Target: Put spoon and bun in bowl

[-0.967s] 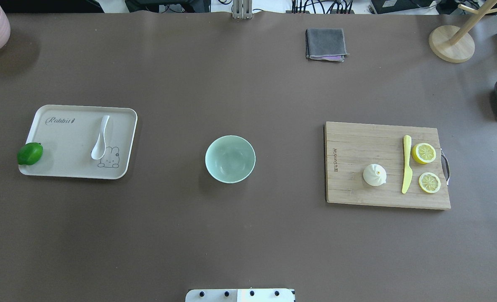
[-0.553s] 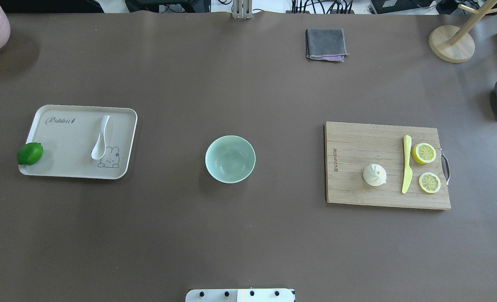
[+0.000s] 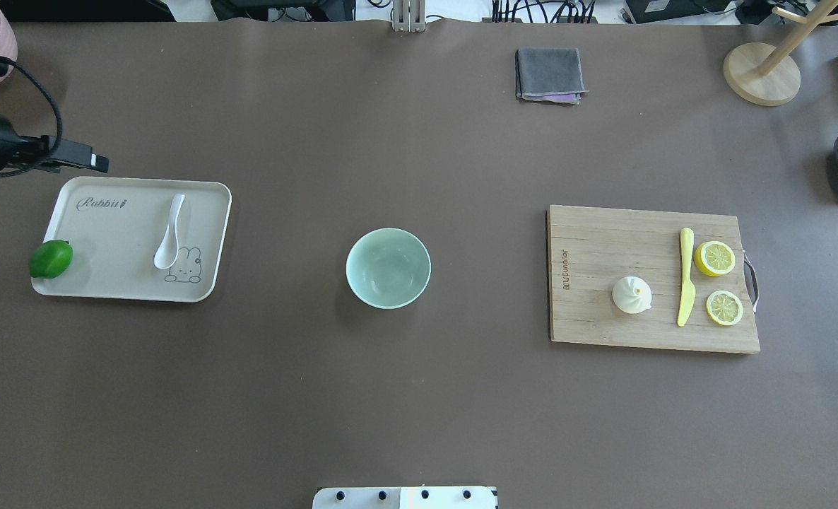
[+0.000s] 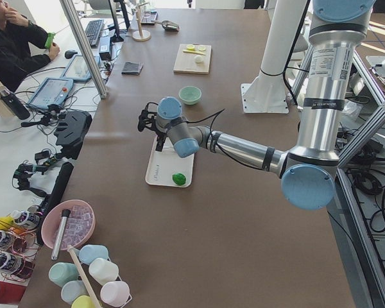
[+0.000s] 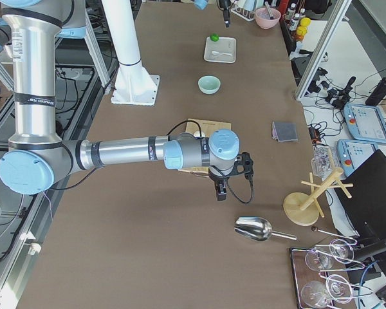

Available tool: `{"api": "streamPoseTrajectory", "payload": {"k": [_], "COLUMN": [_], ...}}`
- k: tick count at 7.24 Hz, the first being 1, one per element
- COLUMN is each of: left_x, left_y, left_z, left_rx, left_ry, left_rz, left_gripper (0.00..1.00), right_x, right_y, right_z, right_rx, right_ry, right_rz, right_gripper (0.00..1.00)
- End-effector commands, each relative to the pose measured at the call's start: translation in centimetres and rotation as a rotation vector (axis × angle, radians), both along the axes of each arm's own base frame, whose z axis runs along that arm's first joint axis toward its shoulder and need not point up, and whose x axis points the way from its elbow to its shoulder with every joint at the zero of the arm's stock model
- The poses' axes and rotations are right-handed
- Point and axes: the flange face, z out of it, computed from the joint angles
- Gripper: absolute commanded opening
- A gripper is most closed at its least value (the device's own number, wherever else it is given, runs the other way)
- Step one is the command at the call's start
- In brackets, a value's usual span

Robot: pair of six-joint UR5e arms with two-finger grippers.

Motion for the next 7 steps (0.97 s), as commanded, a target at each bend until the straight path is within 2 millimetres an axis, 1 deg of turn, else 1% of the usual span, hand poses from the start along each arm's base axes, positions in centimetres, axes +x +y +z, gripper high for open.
{"api": "streamPoseTrajectory", "payload": {"k": [1, 2, 3, 4, 5, 6, 7], "left_x": [4.6, 4.5, 5.5, 8.1, 9.7, 10.8, 11.7], "left_y": [0.4, 0.4, 1.1, 2.5, 3.2, 3.3, 3.3], "left_z": [-0.2, 1.1, 1.6, 1.9, 2.1, 3.0, 3.4], "left_rx": [0.031, 0.028, 0.021, 0.018, 0.014, 0.012, 0.018], "left_ry": [-0.083, -0.137, -0.144, -0.148, -0.151, -0.176, -0.189], "left_rz": [-0.057, -0.093, -0.073, -0.029, 0.000, -0.002, -0.001], "left_gripper": [0.98, 0.98, 0.98, 0.98, 0.97, 0.97, 0.97], "right_x": [-0.7, -0.7, -0.7, -0.9, -1.9, -3.0, -4.2], "right_y": [0.1, 0.2, 0.2, -0.2, -0.6, -1.5, -2.7], "right_z": [0.3, 0.3, 0.5, -0.1, -0.9, -2.0, -3.4], "right_rx": [-0.008, -0.011, -0.015, -0.020, -0.027, -0.028, -0.045], "right_ry": [-0.006, -0.012, -0.011, -0.015, -0.017, -0.020, -0.024], "right_rz": [-0.011, -0.011, -0.010, -0.002, -0.003, -0.006, 0.007], "right_gripper": [1.00, 1.00, 1.00, 1.00, 1.00, 1.00, 1.00]}}
